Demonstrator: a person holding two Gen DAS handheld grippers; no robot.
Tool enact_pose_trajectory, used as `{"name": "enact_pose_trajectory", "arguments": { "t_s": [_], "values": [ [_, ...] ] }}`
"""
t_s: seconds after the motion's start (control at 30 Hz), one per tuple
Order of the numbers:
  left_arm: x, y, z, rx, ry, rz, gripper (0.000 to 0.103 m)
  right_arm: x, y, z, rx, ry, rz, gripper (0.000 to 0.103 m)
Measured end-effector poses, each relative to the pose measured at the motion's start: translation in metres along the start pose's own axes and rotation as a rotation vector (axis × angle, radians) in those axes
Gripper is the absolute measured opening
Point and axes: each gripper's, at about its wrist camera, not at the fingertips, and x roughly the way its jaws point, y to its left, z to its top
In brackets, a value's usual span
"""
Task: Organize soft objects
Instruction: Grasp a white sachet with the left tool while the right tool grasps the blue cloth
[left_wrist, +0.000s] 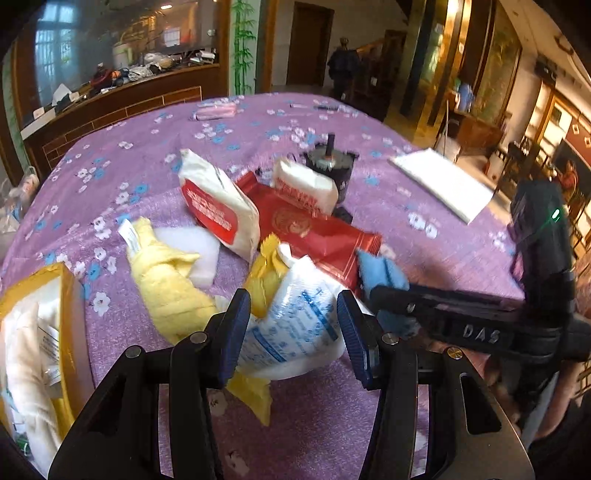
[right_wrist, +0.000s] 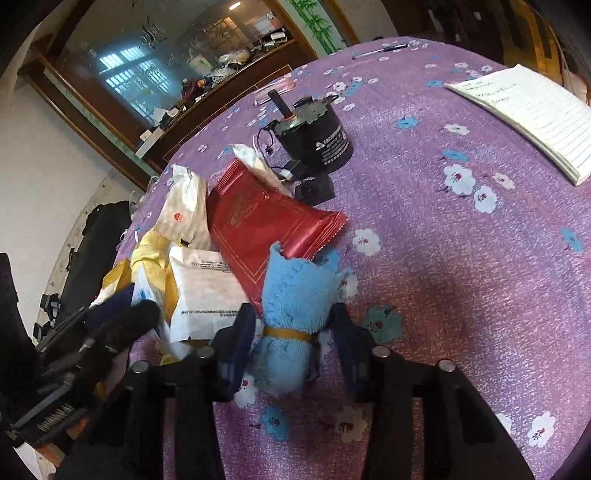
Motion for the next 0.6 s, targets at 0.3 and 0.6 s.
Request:
{"name": "enact_pose_trajectory", "arguments": {
  "t_s": [0.3, 0.6],
  "values": [
    [-0.006, 0.003, -0.019, -0.074, 0.024, 0.010, 0.016, -0.006, 0.014, -0.003, -0.087, -0.048, 0.011, 0.027],
    [-0.067, 0.038, -0.041, -0.360, -0.030, -0.163, 0.015, -0.017, 0.012, -0.012, -0.075, -0.061, 0.038, 0.026]
  ]
}}
